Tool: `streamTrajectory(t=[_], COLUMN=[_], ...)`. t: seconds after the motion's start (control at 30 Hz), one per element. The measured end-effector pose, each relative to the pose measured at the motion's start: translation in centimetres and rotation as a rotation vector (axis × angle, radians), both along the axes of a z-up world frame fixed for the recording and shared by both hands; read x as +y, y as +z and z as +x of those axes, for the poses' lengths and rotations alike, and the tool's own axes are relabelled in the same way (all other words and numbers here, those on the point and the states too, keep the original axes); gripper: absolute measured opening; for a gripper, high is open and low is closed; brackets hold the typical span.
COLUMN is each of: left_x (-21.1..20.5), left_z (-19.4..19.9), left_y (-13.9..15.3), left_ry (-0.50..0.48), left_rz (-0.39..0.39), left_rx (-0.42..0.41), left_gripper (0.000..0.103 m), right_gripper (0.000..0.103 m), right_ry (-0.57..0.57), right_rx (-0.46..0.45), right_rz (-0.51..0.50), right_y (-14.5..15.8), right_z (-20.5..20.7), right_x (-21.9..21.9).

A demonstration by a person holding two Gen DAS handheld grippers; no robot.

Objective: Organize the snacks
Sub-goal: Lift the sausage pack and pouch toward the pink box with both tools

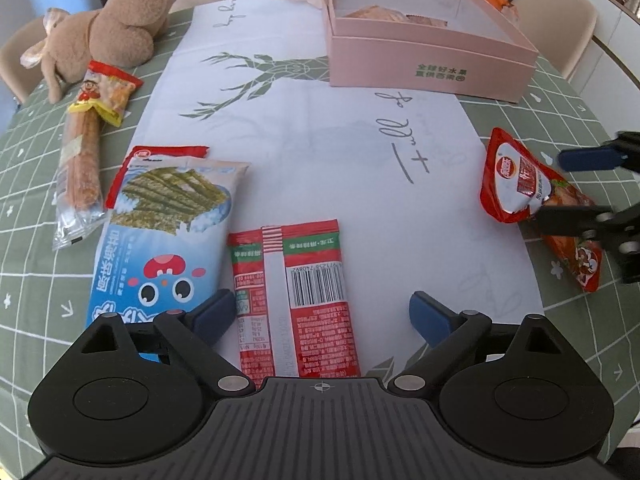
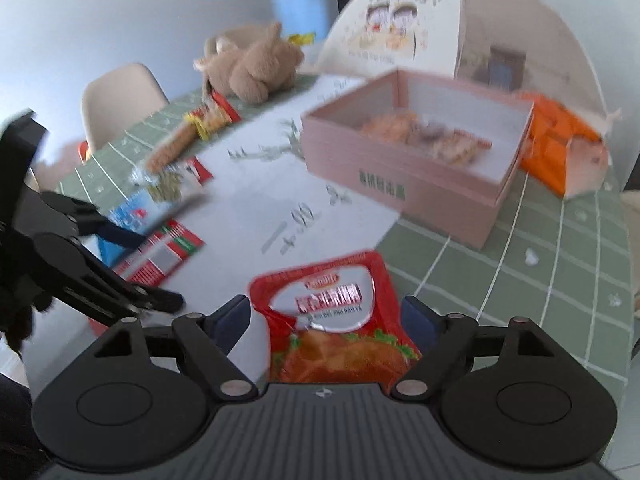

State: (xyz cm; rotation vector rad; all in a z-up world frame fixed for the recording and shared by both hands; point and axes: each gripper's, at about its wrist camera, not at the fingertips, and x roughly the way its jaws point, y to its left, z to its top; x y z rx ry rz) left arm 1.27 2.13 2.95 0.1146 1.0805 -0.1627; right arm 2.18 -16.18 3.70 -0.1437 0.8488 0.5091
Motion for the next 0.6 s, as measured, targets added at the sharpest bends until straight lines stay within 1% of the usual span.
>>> streamTrajectory(t=[0.07, 0.1, 0.17, 0.23, 0.3, 0.37, 0.4, 0.43, 0.47, 0.5, 0.53, 0.6], left_x=[0.0, 0.1, 0.1, 0.1, 0.1, 0.1, 0.1, 0.2, 0.2, 0.2, 0.2, 0.3], left_z=[-0.1, -0.1, -0.2, -0.2, -0.3, -0.4, -0.4, -0.4, -0.3, -0.3, -0.3, -0.2], left_y=[0.0, 0.0, 0.0, 0.0, 0.0, 0.0, 0.0, 0.0, -0.1, -0.1, -0.1, -0.1], left_ry=[-0.006, -0.008, -0.014, -0.018, -0.020, -0.022, -0.023, -0.023, -0.021, -0.020, -0.018, -0.013], left_rz=[-0.001, -0.001, -0.002, -0.003, -0.003, -0.003, -0.003, -0.004, -0.004, -0.004, -0.005, -0.005], left_rx=[-0.004, -0.006, -0.013, -0.017, -0.019, -0.022, -0.023, -0.025, -0.027, -0.028, -0.030, -0.030], left_gripper=[0.097, 0.097, 0.097, 0.097, 0.098, 0.098, 0.098, 0.098, 0.098, 0.098, 0.098, 0.097], right_gripper=[0.088, 0.093, 0.097, 0.102, 0.101, 0.098, 0.087, 0.079, 0.077, 0.068, 0.062, 0.059], right_ry=[0.007, 0.005, 0.019, 0.033, 0.035, 0.024, 0.027, 0.039, 0.043, 0.044, 0.046, 0.035], right_rx=[0.018, 0.011, 0.033, 0.004, -0.027, -0.019, -0.016, -0.007, 0.008, 0.010, 0.008, 0.002], right_rz=[-0.007, -0.008, -0.032, -0.066, -0.116, -0.115, -0.119, -0.117, -0.121, -0.124, -0.130, -0.148], right_y=[-1.1, -1.4, -2.2, -2.6, -2.9, -2.7, -2.5, -2.0, -1.9, -1.7, -1.6, -1.5], right_z=[0.5, 0.6, 1.1, 1.0, 0.7, 0.6, 0.4, 0.2, 0.0, -0.3, -0.7, -1.0], right_x=[0.2, 0.2, 0.6, 1.1, 1.9, 2.2, 2.3, 2.4, 2.5, 2.7, 2.8, 3.0])
